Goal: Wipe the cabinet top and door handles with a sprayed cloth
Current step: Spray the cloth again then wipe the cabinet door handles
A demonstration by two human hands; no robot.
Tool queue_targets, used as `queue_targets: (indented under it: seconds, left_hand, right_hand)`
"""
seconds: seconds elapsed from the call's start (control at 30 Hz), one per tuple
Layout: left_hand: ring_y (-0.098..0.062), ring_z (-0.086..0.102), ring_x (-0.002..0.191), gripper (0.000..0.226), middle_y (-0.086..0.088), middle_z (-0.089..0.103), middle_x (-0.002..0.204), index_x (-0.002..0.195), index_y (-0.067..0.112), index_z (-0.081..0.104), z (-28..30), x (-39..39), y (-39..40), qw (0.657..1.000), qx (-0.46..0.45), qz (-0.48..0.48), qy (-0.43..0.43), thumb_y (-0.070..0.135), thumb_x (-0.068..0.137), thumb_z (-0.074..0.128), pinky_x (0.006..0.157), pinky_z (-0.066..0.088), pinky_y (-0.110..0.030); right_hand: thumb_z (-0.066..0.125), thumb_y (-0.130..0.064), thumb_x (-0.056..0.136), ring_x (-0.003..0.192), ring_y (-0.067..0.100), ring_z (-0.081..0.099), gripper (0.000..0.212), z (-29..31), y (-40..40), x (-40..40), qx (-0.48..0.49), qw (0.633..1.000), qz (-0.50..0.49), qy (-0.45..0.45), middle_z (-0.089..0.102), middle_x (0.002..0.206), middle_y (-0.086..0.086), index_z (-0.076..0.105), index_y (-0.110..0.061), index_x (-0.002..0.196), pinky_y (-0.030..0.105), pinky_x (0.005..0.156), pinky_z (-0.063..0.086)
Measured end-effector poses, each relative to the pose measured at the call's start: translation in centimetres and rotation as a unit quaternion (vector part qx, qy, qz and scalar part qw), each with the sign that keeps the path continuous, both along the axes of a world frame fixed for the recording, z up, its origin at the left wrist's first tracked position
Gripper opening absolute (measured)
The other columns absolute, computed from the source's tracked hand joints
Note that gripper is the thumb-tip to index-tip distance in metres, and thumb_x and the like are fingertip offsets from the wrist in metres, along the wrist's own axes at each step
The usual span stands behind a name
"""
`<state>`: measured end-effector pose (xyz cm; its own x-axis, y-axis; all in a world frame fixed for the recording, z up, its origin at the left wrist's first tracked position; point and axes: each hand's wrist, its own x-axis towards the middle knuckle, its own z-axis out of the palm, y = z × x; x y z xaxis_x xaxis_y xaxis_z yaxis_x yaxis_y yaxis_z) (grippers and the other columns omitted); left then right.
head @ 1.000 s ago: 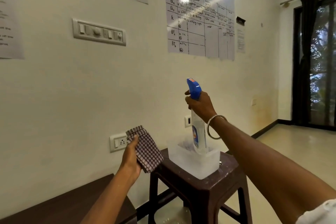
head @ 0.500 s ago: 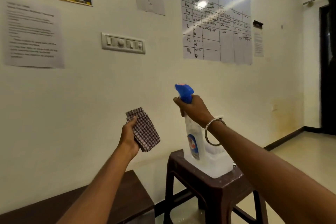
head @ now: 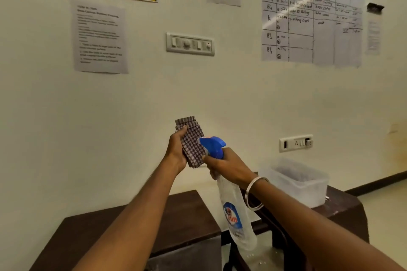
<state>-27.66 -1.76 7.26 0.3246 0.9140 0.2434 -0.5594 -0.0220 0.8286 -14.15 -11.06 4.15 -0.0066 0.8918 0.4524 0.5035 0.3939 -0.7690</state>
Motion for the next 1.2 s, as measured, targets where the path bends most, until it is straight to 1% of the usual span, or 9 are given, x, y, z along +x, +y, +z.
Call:
queue_targets:
  seconds: [0.17, 0.27, 0.43, 0.53, 0.7, 0.87, 1.03, 1.13, 1.2]
  left_hand:
    - [-0.024, 0.07, 0.076, 0.032, -0.007, 0.074, 0.083, 0.097, 0.012, 0.066, -0.3, -0.6, 0.4, 1.0, 0.002, 0.008, 0.02, 0.035, 0.096, 0.044, 0.064, 0.056, -0.036]
    - [-0.024, 0.069, 0.078, 0.031, -0.008, 0.072, 0.086, 0.097, 0.012, 0.066, -0.3, -0.6, 0.2, 0.999, 0.007, 0.014, 0.029, 0.034, 0.096, 0.044, 0.068, 0.056, -0.037]
    - [-0.023, 0.067, 0.077, 0.03, -0.006, 0.072, 0.082, 0.095, 0.012, 0.066, -0.2, -0.5, 0.1, 0.999, 0.016, 0.018, 0.04, 0.033, 0.095, 0.045, 0.073, 0.055, -0.037]
    - [-0.023, 0.067, 0.077, 0.03, -0.007, 0.071, 0.086, 0.096, 0.012, 0.065, -0.3, -0.3, 0.1, 0.998, 0.02, 0.02, 0.051, 0.034, 0.095, 0.045, 0.075, 0.054, -0.038]
    - [-0.024, 0.068, 0.078, 0.029, -0.008, 0.071, 0.088, 0.098, 0.013, 0.064, -0.6, -0.2, 0.3, 0.998, 0.023, 0.015, 0.059, 0.035, 0.096, 0.045, 0.071, 0.057, -0.038]
    - [-0.027, 0.067, 0.087, 0.03, -0.01, 0.07, 0.095, 0.102, 0.014, 0.063, -1.2, -0.3, 0.7, 0.997, 0.027, 0.012, 0.067, 0.036, 0.096, 0.044, 0.082, 0.055, -0.046]
    - [-0.027, 0.067, 0.088, 0.03, -0.01, 0.071, 0.094, 0.101, 0.014, 0.064, -1.5, -0.3, 0.9, 0.997, 0.023, 0.011, 0.067, 0.036, 0.097, 0.043, 0.079, 0.055, -0.044]
    - [-0.026, 0.067, 0.086, 0.03, -0.009, 0.07, 0.093, 0.099, 0.014, 0.064, -1.6, -0.2, 0.8, 0.998, 0.018, 0.012, 0.066, 0.036, 0.097, 0.044, 0.08, 0.055, -0.043]
    - [-0.026, 0.067, 0.085, 0.03, -0.008, 0.071, 0.092, 0.099, 0.015, 0.064, -1.7, -0.1, 0.7, 0.997, 0.016, 0.014, 0.069, 0.037, 0.097, 0.044, 0.075, 0.056, -0.041]
  right_hand:
    - [0.059, -0.029, 0.09, 0.049, 0.006, 0.058, 0.02, -0.1, 0.3, -0.9, -0.013, 1.0, -0.007, 0.004, 0.061, 0.056, -0.002, 0.059, -0.015, 0.075, 0.019, 0.057, 0.05]
    - [0.059, -0.029, 0.09, 0.048, 0.006, 0.057, 0.019, -0.1, 0.2, -1.3, -0.023, 1.0, -0.012, 0.004, 0.06, 0.057, -0.001, 0.06, -0.014, 0.078, 0.02, 0.057, 0.049]
    - [0.06, -0.027, 0.089, 0.052, 0.012, 0.058, 0.019, 0.0, 0.1, -1.5, -0.039, 0.999, -0.017, 0.008, 0.061, 0.061, 0.002, 0.061, -0.01, 0.084, 0.026, 0.06, 0.052]
    - [0.06, -0.027, 0.089, 0.049, 0.009, 0.058, 0.017, 0.0, 0.0, -1.5, -0.038, 0.999, -0.021, 0.013, 0.06, 0.059, 0.001, 0.06, -0.011, 0.082, 0.024, 0.057, 0.051]
    - [0.059, -0.027, 0.09, 0.054, 0.011, 0.058, 0.016, -0.2, -0.1, -1.2, -0.034, 0.999, -0.023, 0.018, 0.059, 0.063, 0.002, 0.059, -0.012, 0.084, 0.023, 0.058, 0.052]
    - [0.059, -0.027, 0.091, 0.045, 0.003, 0.056, 0.017, -0.4, -0.1, -0.4, -0.016, 0.998, -0.047, 0.034, 0.058, 0.059, -0.001, 0.058, -0.014, 0.079, 0.016, 0.05, 0.047]
    - [0.058, -0.03, 0.092, 0.045, 0.003, 0.055, 0.02, -0.5, -0.1, 0.2, -0.012, 0.997, -0.072, 0.022, 0.058, 0.06, 0.0, 0.058, -0.014, 0.08, 0.017, 0.053, 0.045]
    - [0.059, -0.028, 0.091, 0.046, 0.005, 0.056, 0.018, -0.9, -0.3, 0.2, -0.018, 0.998, -0.052, 0.021, 0.058, 0.06, 0.002, 0.057, -0.012, 0.083, 0.02, 0.055, 0.047]
    - [0.059, -0.029, 0.091, 0.047, 0.005, 0.056, 0.018, -1.2, -0.5, 0.0, -0.035, 0.999, -0.035, 0.009, 0.059, 0.061, 0.002, 0.058, -0.012, 0.084, 0.02, 0.055, 0.048]
